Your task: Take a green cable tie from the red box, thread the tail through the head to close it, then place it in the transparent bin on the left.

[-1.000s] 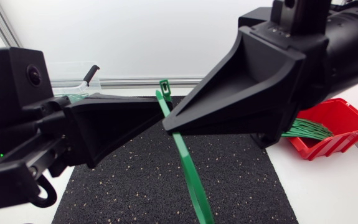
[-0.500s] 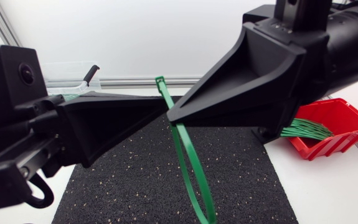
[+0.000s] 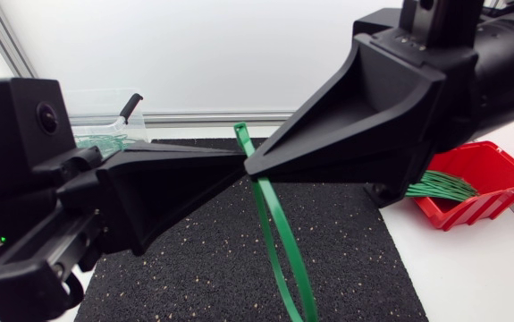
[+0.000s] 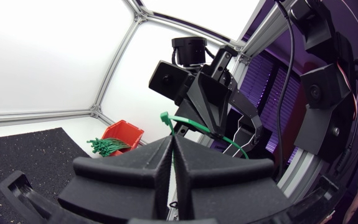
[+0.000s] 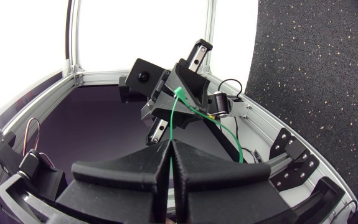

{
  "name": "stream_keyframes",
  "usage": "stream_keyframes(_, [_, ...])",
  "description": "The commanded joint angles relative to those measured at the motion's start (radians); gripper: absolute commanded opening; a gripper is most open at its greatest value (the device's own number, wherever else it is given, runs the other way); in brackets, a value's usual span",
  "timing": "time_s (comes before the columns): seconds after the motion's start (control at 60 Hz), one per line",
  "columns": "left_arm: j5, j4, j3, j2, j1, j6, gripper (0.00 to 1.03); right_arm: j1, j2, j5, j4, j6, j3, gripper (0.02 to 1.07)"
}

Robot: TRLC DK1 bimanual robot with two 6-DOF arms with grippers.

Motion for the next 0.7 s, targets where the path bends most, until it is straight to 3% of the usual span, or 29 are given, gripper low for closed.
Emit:
stream_keyframes(0.0, [0.000,0.003,-0.016,-0.018,-0.017,0.022,0.04,-0.006,0.009,0.001,0.022,0.031,-0.018,0.08])
stream_keyframes(0.333, [-0.068,-0.002,-0.023,-0.037,-0.026,0.105,0.04,-0.035,0.020,0.003,0.016,0.042,-0.018,0.08])
stream_keyframes(0.683, [-0.198,0.005,-0.042,-0.050,-0.120,0.251,0.04,-0.037,0.033,0.003,0.010,0.045,-0.018,0.08])
